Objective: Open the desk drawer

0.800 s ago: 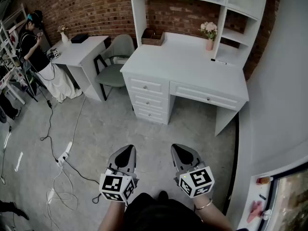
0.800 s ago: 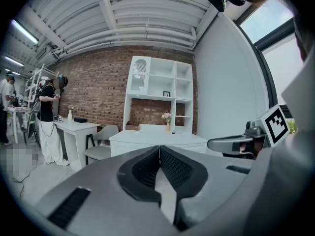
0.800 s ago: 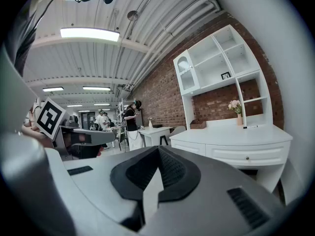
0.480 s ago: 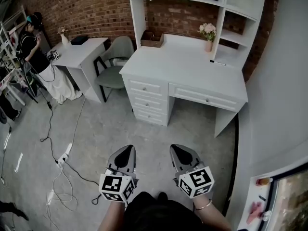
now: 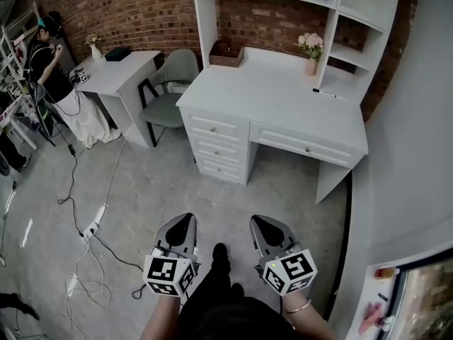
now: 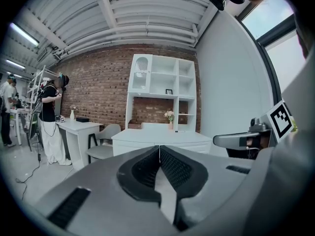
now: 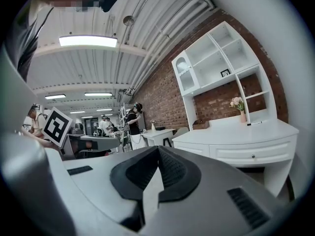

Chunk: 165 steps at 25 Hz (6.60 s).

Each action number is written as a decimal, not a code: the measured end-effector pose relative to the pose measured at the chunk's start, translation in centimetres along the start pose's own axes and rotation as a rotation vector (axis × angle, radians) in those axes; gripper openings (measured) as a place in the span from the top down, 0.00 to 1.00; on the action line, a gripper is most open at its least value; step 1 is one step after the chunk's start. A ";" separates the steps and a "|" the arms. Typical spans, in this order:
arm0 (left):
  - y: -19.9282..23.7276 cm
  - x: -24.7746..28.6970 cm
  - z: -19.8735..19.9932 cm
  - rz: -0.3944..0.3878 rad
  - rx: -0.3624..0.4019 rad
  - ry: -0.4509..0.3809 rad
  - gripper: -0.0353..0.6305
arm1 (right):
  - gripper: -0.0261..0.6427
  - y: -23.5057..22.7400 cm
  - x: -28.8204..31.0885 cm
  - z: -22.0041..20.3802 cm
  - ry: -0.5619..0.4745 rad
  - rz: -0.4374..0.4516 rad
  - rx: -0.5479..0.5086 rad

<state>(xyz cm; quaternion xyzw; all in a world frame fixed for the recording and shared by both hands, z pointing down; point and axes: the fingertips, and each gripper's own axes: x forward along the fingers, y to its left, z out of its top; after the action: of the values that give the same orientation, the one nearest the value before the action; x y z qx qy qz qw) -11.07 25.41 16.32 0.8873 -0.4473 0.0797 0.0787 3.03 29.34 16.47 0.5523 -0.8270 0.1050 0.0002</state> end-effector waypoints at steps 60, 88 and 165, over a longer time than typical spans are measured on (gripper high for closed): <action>18.6 46.3 -26.4 0.003 -0.098 0.298 0.73 | 0.95 -22.5 34.7 -21.2 0.300 0.027 0.171; 24.4 60.7 -41.7 0.111 -0.155 0.346 0.71 | 0.95 -27.7 39.3 -33.6 0.316 0.073 0.142; 22.3 37.0 -38.1 0.174 -0.150 0.448 0.88 | 0.95 -17.5 32.7 -25.3 0.325 0.094 0.135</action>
<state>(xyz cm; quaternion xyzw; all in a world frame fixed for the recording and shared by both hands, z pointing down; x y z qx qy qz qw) -10.06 -8.52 62.79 0.7972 -0.4982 0.2476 0.2343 3.33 -2.54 48.01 0.4876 -0.8320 0.2481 0.0917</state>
